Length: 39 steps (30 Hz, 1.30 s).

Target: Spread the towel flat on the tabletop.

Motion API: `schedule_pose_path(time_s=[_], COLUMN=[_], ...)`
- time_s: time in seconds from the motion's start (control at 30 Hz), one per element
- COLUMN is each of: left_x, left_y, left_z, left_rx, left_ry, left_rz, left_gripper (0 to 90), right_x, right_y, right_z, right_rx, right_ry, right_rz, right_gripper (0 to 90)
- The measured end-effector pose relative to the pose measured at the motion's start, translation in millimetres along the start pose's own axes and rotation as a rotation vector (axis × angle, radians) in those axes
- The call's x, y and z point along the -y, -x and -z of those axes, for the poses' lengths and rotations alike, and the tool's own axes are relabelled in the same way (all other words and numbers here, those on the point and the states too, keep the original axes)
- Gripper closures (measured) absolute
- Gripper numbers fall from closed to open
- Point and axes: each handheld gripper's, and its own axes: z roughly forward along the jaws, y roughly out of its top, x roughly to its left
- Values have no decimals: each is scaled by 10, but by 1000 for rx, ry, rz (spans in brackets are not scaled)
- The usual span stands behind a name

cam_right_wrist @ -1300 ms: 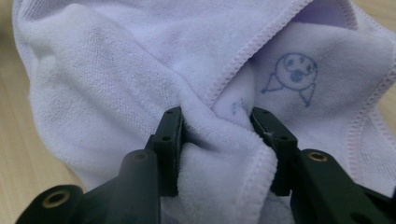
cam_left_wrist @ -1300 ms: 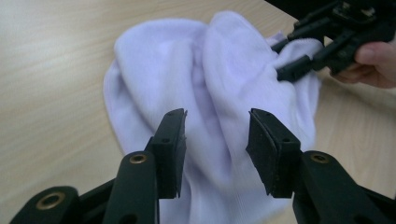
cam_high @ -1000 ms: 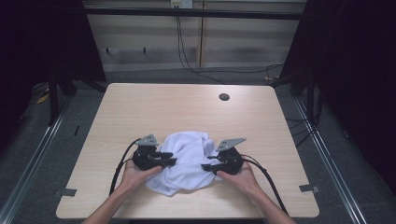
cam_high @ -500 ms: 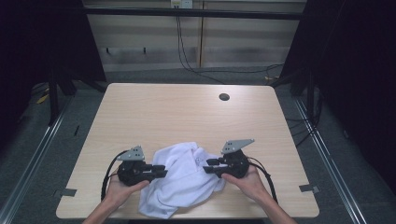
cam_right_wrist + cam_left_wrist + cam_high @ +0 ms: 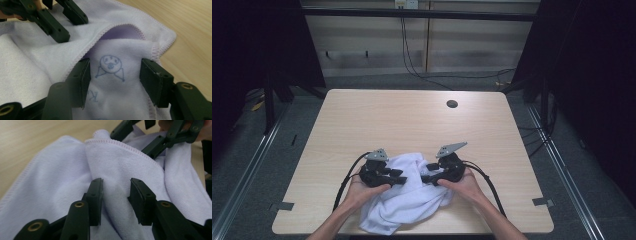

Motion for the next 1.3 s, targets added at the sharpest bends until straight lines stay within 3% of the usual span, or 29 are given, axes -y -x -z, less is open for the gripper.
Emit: schedule_pose_path(time_s=[0.13,0.2,0.23,0.27,0.3,0.33,0.4,0.5,0.8,0.83,0.87,0.9,1.03,1.07,1.1,1.2,1.3], left_x=[41,43,48,48,48,42,32,6,-50,-65,-85,-85,-167,-238,-238,-376,-533], left_y=[-16,-5,12,12,26,36,37,25,-69,-74,-86,-86,-109,-130,-130,-157,-166], left_z=[-99,-100,-95,-95,-87,-59,-28,129,656,717,845,845,1115,1261,1261,1454,1637], left_rx=[14,50,40,40,33,38,36,30,-7,-20,-45,-45,-103,-124,-124,-177,-220], left_ry=[-46,-41,-37,-37,-38,-22,-9,61,286,302,361,361,456,495,495,523,558], left_rz=[13,-9,-20,-20,-23,-23,-22,-8,42,38,52,52,58,55,55,39,25], left_gripper=[574,708,767,827,827,857,861,864,867,868,869,869,871,871,872,872,872], right_x=[15,22,12,12,2,-10,-17,-40,-82,-85,-90,-90,-119,-171,-171,-321,-409], right_y=[-38,-69,-80,-80,-94,-105,-97,-56,182,207,268,268,417,473,473,531,542], right_z=[-62,-113,-114,-114,-109,-92,-73,37,581,651,801,801,1143,1320,1320,1655,1797], right_rx=[0,-3,-8,-8,-10,-1,-4,12,138,158,204,204,301,338,338,378,388], right_ry=[-16,-22,-24,-24,-27,-32,-30,0,135,145,170,170,225,250,250,321,355], right_rz=[6,19,25,25,36,37,32,4,-86,-97,-118,-118,-178,-193,-193,-204,-198], right_gripper=[451,623,701,701,764,826,837,849,854,854,855,855,858,859,859,860,860])
